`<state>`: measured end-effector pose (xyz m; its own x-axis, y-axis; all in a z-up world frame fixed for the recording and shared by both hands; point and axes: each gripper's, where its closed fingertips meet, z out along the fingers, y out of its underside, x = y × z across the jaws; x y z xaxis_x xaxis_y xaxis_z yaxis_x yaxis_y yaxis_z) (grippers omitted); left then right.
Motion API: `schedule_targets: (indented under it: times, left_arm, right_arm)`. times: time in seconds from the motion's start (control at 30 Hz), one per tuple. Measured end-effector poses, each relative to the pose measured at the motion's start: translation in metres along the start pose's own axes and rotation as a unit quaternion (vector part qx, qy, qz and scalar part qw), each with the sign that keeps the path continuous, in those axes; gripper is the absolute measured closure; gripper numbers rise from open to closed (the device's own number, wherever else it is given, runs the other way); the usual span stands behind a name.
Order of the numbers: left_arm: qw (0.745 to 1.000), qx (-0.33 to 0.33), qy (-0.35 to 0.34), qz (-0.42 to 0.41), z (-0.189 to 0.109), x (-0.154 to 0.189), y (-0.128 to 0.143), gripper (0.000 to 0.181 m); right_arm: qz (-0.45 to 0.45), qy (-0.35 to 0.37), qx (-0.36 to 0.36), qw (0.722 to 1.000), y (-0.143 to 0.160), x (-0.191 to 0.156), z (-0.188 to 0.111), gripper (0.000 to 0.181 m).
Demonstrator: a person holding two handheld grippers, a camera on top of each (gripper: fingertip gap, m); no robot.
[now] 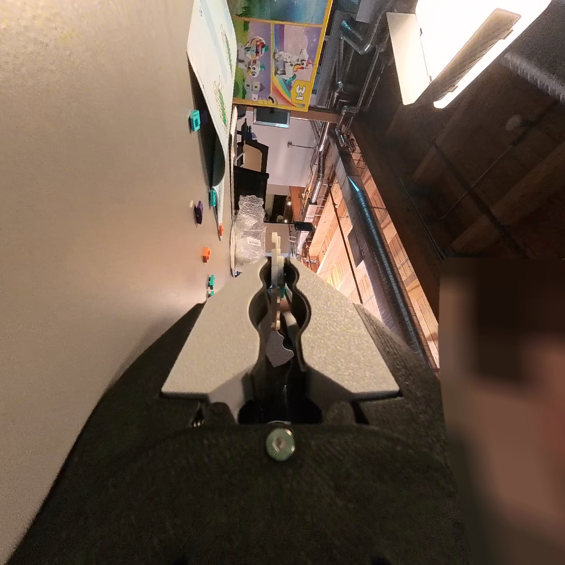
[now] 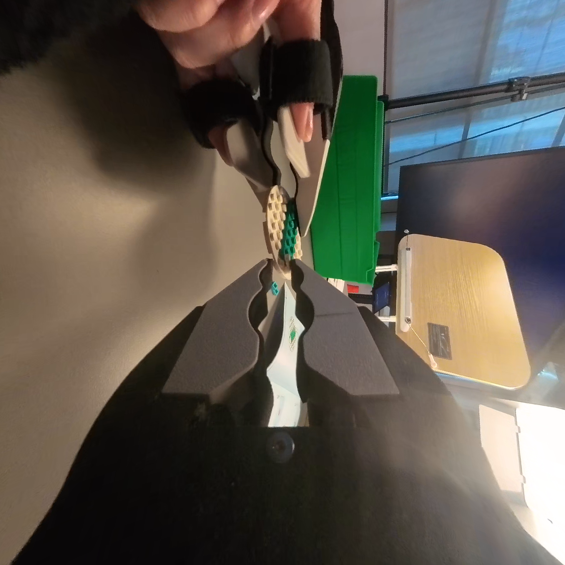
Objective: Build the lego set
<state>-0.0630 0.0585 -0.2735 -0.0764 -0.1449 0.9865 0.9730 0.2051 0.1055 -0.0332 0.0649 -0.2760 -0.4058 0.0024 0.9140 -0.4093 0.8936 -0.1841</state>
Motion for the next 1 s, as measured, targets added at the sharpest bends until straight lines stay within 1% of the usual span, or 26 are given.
schedule_targets:
  times: [0.13, 0.17, 0.2, 0.23, 0.4, 0.47, 0.57, 0.63, 0.67, 0.77, 0.9, 1.0]
  left_arm:
    - [1.0, 0.0, 0.006, -0.015, 0.002, 0.004, 0.0, 0.174]
    - [1.0, 0.0, 0.009, -0.021, 0.003, 0.006, 0.001, 0.174]
    - [1.0, 0.0, 0.009, -0.025, 0.004, 0.006, 0.001, 0.174]
    - [1.0, 0.0, 0.01, -0.028, 0.005, 0.007, 0.002, 0.174]
    - [0.999, -0.008, 0.009, -0.032, 0.009, 0.008, 0.006, 0.173]
    - [0.999, -0.008, 0.01, -0.029, 0.01, 0.008, 0.007, 0.173]
    - [1.0, -0.01, 0.011, -0.024, 0.012, 0.009, 0.009, 0.174]
    - [1.0, -0.009, 0.013, -0.024, 0.012, 0.009, 0.01, 0.174]
    - [1.0, -0.009, 0.014, -0.024, 0.012, 0.01, 0.01, 0.174]
    - [1.0, -0.011, 0.013, -0.023, 0.013, 0.01, 0.011, 0.174]
    - [0.999, -0.013, 0.016, -0.025, 0.014, 0.012, 0.012, 0.174]
    - [0.999, -0.013, 0.015, -0.025, 0.015, 0.012, 0.012, 0.174]
  right_arm:
    - [-0.017, 0.013, -0.004, 1.0, -0.001, 0.004, -0.001, 0.175]
    - [-0.021, 0.017, -0.007, 1.0, -0.002, 0.006, -0.002, 0.178]
    - [-0.024, 0.018, -0.01, 0.999, -0.002, 0.007, -0.003, 0.176]
    - [-0.026, 0.018, -0.013, 0.999, -0.002, 0.007, -0.003, 0.178]
    - [-0.03, 0.006, -0.022, 0.999, -0.002, 0.006, -0.006, 0.176]
    - [-0.028, 0.001, -0.016, 0.999, -0.002, 0.006, -0.006, 0.178]
    - [0.039, -0.019, 0.001, 0.999, -0.001, 0.002, -0.007, 0.172]
    - [0.067, -0.03, -0.008, 0.997, 0.004, 0.001, -0.006, 0.155]
    - [0.06, -0.028, -0.013, 0.998, 0.006, 0.001, -0.006, 0.154]
    - [0.022, -0.016, -0.016, 0.999, 0.007, -0.002, -0.006, 0.161]
    - [-0.005, 0.013, -0.012, 1.0, 0.004, 0.007, -0.009, 0.175]
    - [-0.015, 0.016, -0.014, 1.0, 0.005, 0.007, -0.009, 0.174]
